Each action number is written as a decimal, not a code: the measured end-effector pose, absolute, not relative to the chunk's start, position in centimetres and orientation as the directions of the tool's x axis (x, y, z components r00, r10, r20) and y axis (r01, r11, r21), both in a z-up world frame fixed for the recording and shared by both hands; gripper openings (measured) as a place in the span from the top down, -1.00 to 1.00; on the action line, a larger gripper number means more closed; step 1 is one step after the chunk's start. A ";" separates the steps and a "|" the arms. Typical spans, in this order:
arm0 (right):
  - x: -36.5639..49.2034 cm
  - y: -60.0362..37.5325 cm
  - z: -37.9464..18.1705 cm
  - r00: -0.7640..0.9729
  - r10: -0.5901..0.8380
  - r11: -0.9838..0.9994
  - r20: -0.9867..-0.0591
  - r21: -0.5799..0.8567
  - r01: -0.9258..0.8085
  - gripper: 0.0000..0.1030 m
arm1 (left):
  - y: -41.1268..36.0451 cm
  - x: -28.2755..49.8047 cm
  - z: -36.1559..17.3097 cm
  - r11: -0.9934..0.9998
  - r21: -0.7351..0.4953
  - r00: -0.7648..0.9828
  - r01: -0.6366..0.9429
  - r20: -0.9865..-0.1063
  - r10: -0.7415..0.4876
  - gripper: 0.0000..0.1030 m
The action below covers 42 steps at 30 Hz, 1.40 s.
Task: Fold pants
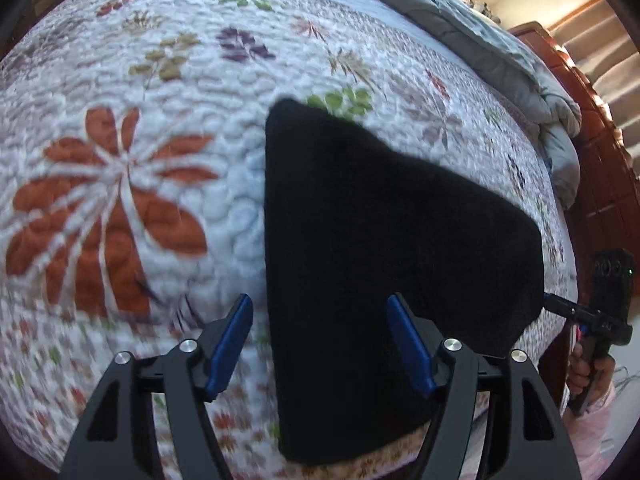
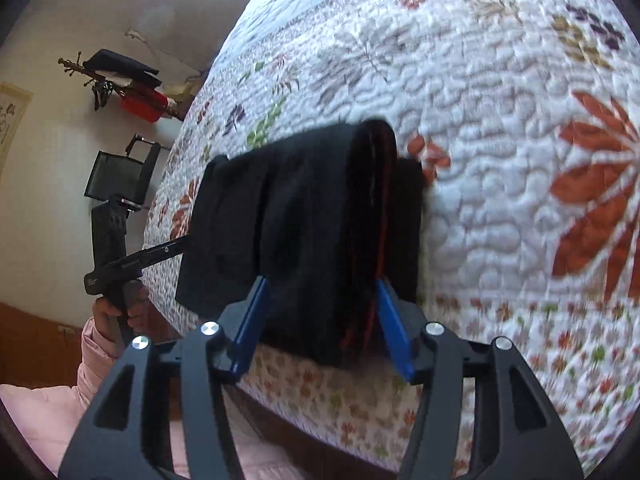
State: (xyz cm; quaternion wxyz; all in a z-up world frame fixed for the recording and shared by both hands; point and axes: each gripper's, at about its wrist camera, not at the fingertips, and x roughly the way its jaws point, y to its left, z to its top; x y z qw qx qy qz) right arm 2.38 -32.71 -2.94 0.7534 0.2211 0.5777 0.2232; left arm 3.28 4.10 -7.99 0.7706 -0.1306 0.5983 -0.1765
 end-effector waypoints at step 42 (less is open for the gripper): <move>1.0 -31.2 -3.1 0.231 0.549 0.836 -0.804 0.537 -0.115 0.78 | 0.2 -0.3 -7.3 0.961 -0.225 0.222 0.159 -0.941 -0.257 -0.30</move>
